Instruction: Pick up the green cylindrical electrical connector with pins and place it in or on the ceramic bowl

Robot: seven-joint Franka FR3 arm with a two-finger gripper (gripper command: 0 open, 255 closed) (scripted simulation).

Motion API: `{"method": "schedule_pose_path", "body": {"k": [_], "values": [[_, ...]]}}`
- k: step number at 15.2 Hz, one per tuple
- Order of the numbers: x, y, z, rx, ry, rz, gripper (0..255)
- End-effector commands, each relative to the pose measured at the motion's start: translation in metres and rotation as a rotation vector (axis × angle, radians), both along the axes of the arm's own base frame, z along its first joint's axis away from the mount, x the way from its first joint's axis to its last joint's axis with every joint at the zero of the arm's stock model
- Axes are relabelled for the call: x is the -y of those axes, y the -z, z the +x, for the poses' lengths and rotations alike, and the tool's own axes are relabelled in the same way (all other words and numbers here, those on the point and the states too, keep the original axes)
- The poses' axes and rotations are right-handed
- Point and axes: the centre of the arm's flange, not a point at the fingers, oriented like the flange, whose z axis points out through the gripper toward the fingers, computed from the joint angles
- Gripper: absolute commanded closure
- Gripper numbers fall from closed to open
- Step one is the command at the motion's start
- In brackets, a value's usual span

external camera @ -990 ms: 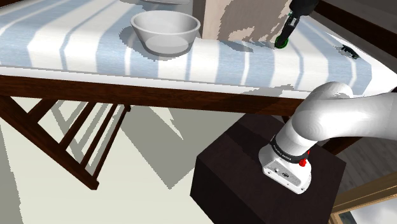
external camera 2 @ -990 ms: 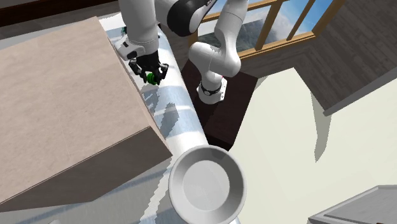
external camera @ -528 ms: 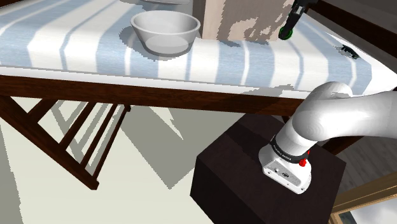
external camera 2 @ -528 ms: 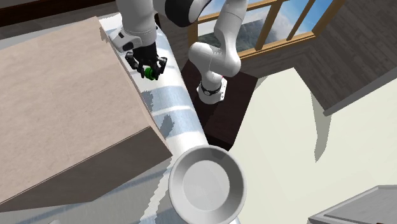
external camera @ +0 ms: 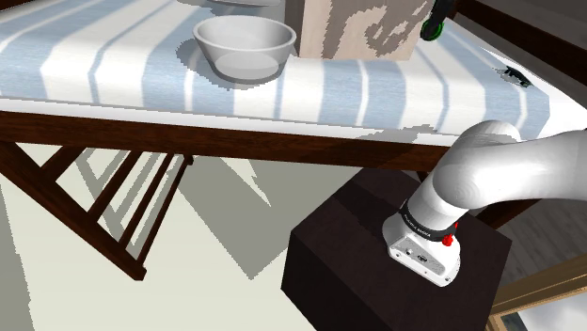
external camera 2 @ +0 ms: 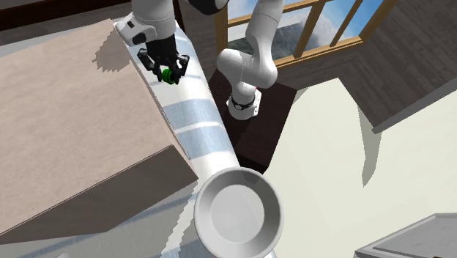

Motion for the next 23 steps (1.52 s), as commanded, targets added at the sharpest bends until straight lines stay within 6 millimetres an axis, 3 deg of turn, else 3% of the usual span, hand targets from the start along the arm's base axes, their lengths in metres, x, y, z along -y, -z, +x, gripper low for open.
{"method": "schedule_pose_path", "body": {"k": [1,14,23], "values": [[-0.001,-0.010,0.000,0.000,0.000,0.000,255],[-0.001,-0.074,0.000,0.000,0.000,0.000,255],[-0.095,-0.075,0.073,0.000,0.000,0.000,255]]}}
